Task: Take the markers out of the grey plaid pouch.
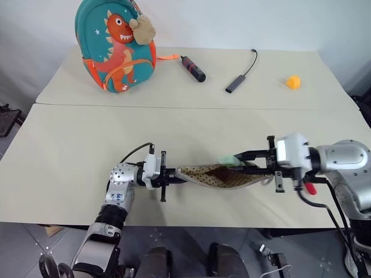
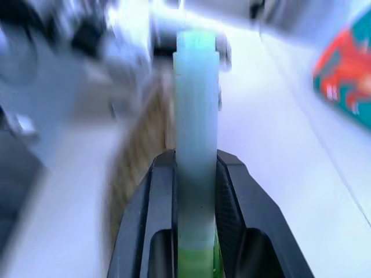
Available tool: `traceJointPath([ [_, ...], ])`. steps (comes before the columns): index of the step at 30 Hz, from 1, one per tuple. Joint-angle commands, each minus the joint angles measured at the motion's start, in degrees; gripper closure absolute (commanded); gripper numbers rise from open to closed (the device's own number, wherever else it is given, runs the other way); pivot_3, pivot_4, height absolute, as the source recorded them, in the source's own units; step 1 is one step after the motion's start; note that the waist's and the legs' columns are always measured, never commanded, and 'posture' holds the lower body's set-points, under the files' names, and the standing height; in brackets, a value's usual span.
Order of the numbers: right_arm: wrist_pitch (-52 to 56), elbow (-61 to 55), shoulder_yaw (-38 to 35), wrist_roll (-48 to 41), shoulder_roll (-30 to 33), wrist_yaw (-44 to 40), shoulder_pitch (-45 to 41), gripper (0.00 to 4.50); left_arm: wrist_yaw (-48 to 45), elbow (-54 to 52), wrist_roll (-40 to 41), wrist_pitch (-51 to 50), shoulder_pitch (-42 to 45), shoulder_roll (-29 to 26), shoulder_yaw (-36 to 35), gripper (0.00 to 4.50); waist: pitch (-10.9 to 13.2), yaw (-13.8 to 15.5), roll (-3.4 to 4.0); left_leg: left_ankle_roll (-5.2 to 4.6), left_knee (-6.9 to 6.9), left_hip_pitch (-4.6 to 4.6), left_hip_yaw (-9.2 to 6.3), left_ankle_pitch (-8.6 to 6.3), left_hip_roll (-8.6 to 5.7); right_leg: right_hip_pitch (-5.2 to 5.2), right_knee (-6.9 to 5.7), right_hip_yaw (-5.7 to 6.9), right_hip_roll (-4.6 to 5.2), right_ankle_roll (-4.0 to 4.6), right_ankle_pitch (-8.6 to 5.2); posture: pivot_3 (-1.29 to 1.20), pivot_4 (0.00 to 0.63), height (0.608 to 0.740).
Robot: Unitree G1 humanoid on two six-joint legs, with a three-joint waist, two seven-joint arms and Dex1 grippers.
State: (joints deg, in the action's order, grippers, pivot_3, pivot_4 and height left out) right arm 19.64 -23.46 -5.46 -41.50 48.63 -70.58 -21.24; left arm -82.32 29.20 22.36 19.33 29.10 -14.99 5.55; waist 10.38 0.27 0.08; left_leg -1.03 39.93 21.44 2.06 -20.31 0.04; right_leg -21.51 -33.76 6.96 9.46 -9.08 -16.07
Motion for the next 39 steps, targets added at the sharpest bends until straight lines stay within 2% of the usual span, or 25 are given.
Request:
traceJointPath([
  [1,10.97,-3.79,-6.69,-18.05,-0.68,9.28,-2.65,4.02,-1.55,-0.99,0.62,-2.73,0.21,-0.50,0.45,4.50,0.00,0.01,0.00,0.00,0.00,0.00,-0.06,0.00,0.01,0.00,0.00,0.00,0.00,0.00,0.00,0.00,0.150,0.740],
  [5,19.21,-1.68,-12.15,-27.75,2.04,15.64,-3.51,4.02,-1.32,-1.34,0.68,-4.76,0.60,-0.04,0.14,4.50,0.00,0.20,0.00,0.00,0.00,-0.01,-0.18,0.00,0.02,0.00,0.01,-0.01,0.02,0.00,0.00,0.00,0.150,0.740],
  [8,22.21,5.98,-17.41,-26.72,3.52,21.55,-2.31,4.02,-0.30,-3.12,1.41,-7.84,0.30,-0.18,-0.36,4.50,0.01,0.90,-0.02,-0.04,0.01,0.00,-0.15,-0.03,-0.01,0.00,0.02,-0.03,0.03,0.00,0.00,0.00,0.150,0.740],
  [12,22.31,13.92,-16.83,-15.50,8.12,21.82,2.59,4.02,1.21,-6.44,2.86,-13.34,-0.82,-1.03,-1.16,4.50,0.02,1.29,-0.03,-0.06,0.00,0.05,0.14,-0.04,-0.07,0.00,0.02,0.02,0.05,0.00,0.00,0.00,0.150,0.740],
  [15,23.07,20.13,-12.42,-5.05,12.79,21.69,10.68,4.02,1.57,-8.90,3.12,-13.83,-1.83,-1.65,-1.50,4.50,0.03,1.33,0.07,-0.07,-0.03,0.09,0.28,-0.05,-0.08,-0.06,0.03,-0.01,0.05,0.00,0.00,0.00,0.150,0.740],
  [21,28.97,24.21,-9.28,1.66,13.85,25.49,12.00,4.02,2.86,-10.80,4.18,-16.07,-2.59,-1.50,-2.54,4.50,0.08,0.73,0.27,-0.07,-0.01,0.06,0.40,-0.04,-0.04,-0.07,0.03,-0.06,0.06,-0.02,0.01,0.00,0.150,0.740],
  [26,32.70,23.41,-9.35,3.47,13.67,26.11,12.09,4.02,2.05,-11.86,4.33,-19.90,-3.22,-1.91,-1.25,4.50,0.09,1.14,0.24,-0.04,0.01,0.00,0.36,-0.03,-0.01,-0.04,0.01,-0.06,0.05,-0.02,0.01,0.00,0.150,0.740],
  [35,29.77,20.06,-11.49,4.40,11.16,23.85,11.91,1.08,4.55,-14.57,7.42,-28.50,-4.55,-1.87,-3.01,4.50,0.09,1.16,0.25,-0.05,0.01,0.08,0.28,-0.04,-0.06,-0.03,0.04,-0.02,0.05,-0.02,0.01,0.00,0.150,0.740],
  [38,19.33,16.85,-14.99,1.60,7.83,15.05,12.48,0.02,7.46,-16.89,11.42,-37.47,-5.68,-3.74,-5.83,4.50,0.10,1.16,0.24,-0.05,0.01,0.07,0.29,-0.04,-0.05,-0.03,0.04,-0.02,0.05,-0.02,0.01,0.00,0.150,0.740],
  [39,15.76,15.59,-16.51,0.24,5.85,12.35,12.48,0.02,9.62,-18.20,13.98,-41.60,-6.54,-4.54,-7.97,4.50,0.10,1.00,0.23,-0.05,0.01,0.07,0.29,-0.04,-0.04,-0.03,0.04,-0.02,0.03,-0.02,0.01,0.00,0.150,0.740],
])
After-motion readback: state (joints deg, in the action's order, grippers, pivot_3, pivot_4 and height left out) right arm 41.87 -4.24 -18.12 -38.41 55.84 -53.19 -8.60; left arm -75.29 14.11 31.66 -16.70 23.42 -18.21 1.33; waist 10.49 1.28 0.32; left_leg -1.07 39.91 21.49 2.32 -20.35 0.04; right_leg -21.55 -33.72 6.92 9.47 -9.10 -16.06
